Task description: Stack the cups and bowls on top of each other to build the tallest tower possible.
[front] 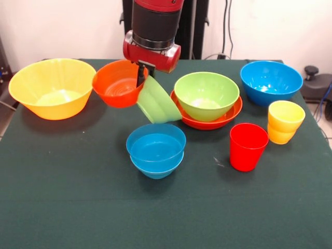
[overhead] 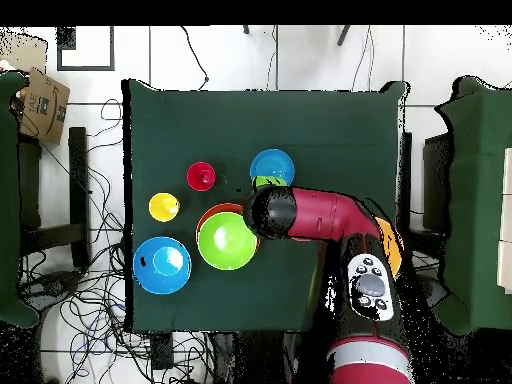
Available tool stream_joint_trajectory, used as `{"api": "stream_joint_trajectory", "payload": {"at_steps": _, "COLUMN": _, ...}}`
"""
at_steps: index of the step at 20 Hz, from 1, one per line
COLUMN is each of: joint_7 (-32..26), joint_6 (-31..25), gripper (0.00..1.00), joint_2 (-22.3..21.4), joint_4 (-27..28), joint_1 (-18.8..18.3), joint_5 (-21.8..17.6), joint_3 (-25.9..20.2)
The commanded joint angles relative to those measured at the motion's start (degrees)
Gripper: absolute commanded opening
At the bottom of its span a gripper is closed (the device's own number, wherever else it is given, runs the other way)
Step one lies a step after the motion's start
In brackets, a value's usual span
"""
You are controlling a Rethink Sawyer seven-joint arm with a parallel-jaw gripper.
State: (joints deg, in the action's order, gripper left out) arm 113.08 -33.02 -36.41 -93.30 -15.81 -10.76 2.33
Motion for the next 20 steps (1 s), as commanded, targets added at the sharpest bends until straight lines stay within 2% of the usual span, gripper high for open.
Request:
{"api": "stream_joint_trajectory", "payload": {"at_steps": 1, "joint_7": -0.7, "joint_6": -2.9, "gripper": 0.0, "joint_2": 1.9, "joint_4": 4.0, "joint_1": -0.7, "joint_5": 0.1, "joint_3": -6.0}}
{"api": "stream_joint_trajectory", "payload": {"at_steps": 20, "joint_7": 0.8, "joint_6": -7.0, "gripper": 0.0, "joint_2": 3.7, "joint_4": 9.9, "joint_1": 1.3, "joint_5": 0.8, "joint_3": -5.8}}
